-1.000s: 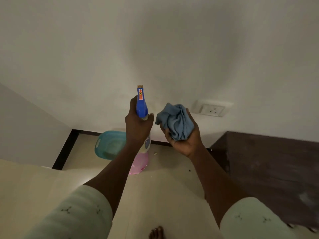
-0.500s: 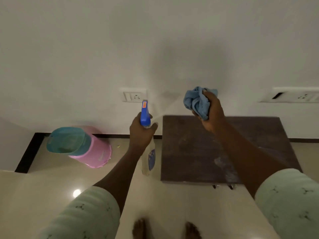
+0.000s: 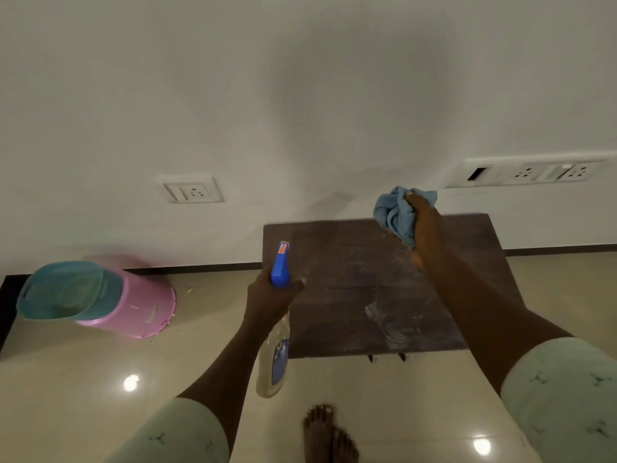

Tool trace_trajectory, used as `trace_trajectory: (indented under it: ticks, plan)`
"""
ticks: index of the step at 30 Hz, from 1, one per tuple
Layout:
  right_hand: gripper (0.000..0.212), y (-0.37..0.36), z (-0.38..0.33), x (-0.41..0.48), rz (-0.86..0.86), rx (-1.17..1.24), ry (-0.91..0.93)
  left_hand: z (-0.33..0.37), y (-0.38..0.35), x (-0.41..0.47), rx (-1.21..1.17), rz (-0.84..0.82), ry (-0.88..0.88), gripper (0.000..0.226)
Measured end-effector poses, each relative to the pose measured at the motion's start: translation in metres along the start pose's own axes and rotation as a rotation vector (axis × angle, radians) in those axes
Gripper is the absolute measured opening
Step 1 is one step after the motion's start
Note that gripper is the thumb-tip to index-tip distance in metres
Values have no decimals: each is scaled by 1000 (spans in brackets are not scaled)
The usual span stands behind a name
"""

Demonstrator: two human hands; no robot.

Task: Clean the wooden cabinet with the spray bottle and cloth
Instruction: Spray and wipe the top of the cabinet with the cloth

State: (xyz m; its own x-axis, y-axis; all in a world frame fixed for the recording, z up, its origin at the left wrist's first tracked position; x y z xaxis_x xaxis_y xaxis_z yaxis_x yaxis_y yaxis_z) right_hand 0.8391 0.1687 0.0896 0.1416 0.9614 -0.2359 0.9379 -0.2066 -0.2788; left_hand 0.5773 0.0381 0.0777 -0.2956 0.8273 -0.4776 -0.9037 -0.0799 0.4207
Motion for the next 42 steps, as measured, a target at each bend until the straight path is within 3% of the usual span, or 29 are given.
trace_trajectory:
  ticks: [5, 10, 13, 16, 20, 23, 26, 29, 33, 42]
  plan:
    - [24, 11, 3, 8, 3, -101, -17, -7, -23, -13, 99, -157, 52, 16]
    - [39, 28, -14, 2, 13, -72, -3, -29, -36, -25, 102, -138, 155, 15]
    - [28, 45, -12, 10, 93, -188, 14, -33, -44, -31, 121, -111, 206, 16]
    - [22, 58, -6, 18, 42, -294, 101, -24, -52, -20, 186, -101, 176, 25]
    - [28, 91, -14, 22, 22, -183, 38, 10, -91, 3, 290, -170, 76, 30]
    - [34, 116, -39, 21, 198, -335, 113, 47, -133, 16, 331, -121, 56, 26]
    - [28, 156, -58, 36, 428, -447, 136, 90, -185, 13, 191, -242, 29, 27]
    - [35, 190, -67, 51, 495, -519, 111, 116, -240, -1, 187, -406, 5, 20]
    - [28, 221, -72, 60, 518, -563, 143, 116, -290, -15, 231, -463, 56, 24]
    - [28, 212, -51, 55, 496, -574, 114, 79, -251, -21, 297, -413, 116, 27]
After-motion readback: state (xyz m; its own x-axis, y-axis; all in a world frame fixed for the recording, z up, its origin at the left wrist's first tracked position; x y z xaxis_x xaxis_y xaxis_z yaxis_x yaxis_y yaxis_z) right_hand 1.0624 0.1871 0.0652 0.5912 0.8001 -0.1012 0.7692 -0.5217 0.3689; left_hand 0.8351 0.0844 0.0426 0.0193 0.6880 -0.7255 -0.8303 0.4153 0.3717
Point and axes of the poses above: each hand's wrist, its own x-axis towards the middle knuckle, its own y-axis out of the back of the hand, z = x × y, the point moved 2 cm from there along x, towards the middle knuckle, and after that the axes turned 5 degrees about y, right-handed, at the moved point
